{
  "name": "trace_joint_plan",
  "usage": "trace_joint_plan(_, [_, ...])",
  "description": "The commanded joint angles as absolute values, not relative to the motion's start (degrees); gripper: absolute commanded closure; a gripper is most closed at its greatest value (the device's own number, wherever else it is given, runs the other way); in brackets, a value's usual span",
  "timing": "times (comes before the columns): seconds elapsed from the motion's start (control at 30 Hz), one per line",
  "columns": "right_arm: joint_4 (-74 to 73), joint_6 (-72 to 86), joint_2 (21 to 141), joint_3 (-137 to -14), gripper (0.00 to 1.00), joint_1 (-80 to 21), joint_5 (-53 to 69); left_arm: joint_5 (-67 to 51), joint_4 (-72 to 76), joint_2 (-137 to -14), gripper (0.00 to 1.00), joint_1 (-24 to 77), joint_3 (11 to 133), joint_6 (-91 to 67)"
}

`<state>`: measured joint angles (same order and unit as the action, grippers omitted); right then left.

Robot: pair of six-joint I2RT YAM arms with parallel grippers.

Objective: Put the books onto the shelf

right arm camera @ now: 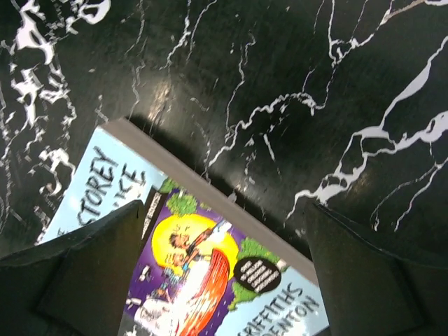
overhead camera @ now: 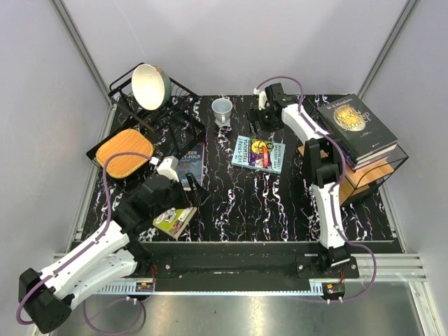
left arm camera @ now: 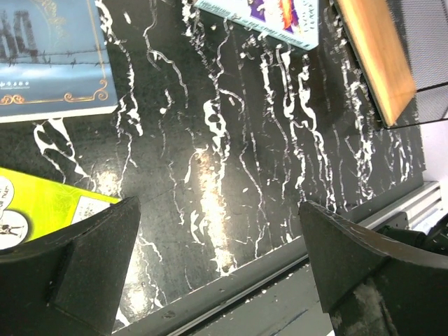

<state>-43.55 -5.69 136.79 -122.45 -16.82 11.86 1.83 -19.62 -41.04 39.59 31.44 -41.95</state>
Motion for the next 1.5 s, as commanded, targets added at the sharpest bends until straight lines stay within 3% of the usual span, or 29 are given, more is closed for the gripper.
trace_joint_plan(0.0, [-44.6,-5.1,139.0,-125.3,0.0,-16.7,14.3,-1.6,-16.3,-42.4,0.01,38.3,31.0,-40.8])
trace_joint_plan(0.27, [-47.7,-11.4,130.2,-106.8,0.11,-19.5,26.1,-6.2,-10.5,-45.1,0.01,37.4,28.6,-41.3])
trace_joint_plan(0.53, [-48.5,-23.9,115.5,-85.9,0.13,-28.7,30.3,-10.6,-1.9,-50.2,0.01,37.4,26.3,-43.9])
trace_joint_plan(0.63, [-47.0,-23.9,114.3,-82.9,0.21,-29.7,29.3,-10.7,-0.7,-53.3,0.01,37.1,27.1,-42.6])
trace_joint_plan(0.73, [-45.9,-20.3,116.6,-83.1,0.39,-29.7,26.8,-10.6,-2.4,-57.8,0.01,36.5,30.2,-39.8])
trace_joint_plan(0.83, [-43.1,-12.9,118.4,-83.7,0.34,-29.7,27.4,-9.8,-6.9,-61.8,0.01,36.1,33.8,-39.6])
trace_joint_plan(0.9, [-41.9,-8.8,119.1,-83.8,0.25,-29.7,29.3,-8.8,-8.6,-62.8,0.01,36.0,34.2,-41.2])
trace_joint_plan(1.13, [-36.8,-0.9,118.7,-81.2,0.2,-29.5,32.4,-10.4,-0.2,-70.3,0.01,36.1,30.1,-47.5])
trace_joint_plan(1.33, [-29.5,8.0,117.4,-76.4,0.16,-29.5,33.9,-13.8,4.8,-84.6,0.21,36.6,34.9,-49.0])
trace_joint_plan(1.47, [-26.9,11.3,119.0,-74.4,0.16,-29.5,40.6,-20.4,16.7,-89.0,0.36,38.8,34.3,-51.8])
